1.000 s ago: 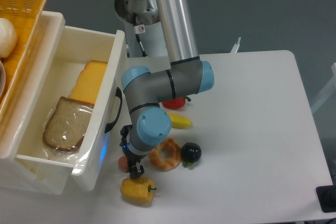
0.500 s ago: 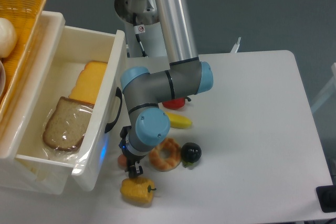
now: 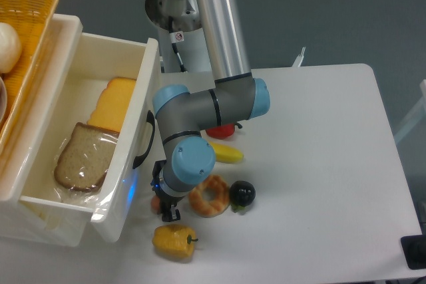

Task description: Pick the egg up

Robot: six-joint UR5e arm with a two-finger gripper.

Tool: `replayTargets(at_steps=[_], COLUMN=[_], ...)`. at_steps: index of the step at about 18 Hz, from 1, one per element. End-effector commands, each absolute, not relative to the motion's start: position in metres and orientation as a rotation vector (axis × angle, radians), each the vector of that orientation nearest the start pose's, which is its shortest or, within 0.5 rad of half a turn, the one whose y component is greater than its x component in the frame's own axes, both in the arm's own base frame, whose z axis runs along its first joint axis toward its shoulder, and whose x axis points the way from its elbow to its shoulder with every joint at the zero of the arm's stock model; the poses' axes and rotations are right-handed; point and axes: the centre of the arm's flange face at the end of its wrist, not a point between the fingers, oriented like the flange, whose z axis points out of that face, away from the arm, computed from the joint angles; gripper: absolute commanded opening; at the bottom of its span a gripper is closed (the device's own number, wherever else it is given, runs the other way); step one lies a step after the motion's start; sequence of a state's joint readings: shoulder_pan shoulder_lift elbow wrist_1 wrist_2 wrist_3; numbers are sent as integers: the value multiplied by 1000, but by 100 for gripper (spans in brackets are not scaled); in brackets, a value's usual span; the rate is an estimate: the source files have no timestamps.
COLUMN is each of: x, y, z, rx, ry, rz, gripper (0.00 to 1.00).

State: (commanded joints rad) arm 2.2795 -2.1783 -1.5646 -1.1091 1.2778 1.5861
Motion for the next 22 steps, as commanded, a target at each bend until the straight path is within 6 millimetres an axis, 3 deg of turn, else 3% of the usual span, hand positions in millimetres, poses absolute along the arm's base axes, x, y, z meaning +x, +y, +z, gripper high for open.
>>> replayTargets(at_steps=[5,12,13,16,20,22], x=[-301,-303,-303,-304,-314,-321], y=[599,597,597,597,594,588], z=[182,182,182,183,192,206], rx=[-2649,-2664,-2668,-2670,-2716,-2765], ry=[1212,1220,1222,1218,1229,1228], rz=[-360,-349,-346,-344,-292,-234], gripper=[55,54,46,43,43,43])
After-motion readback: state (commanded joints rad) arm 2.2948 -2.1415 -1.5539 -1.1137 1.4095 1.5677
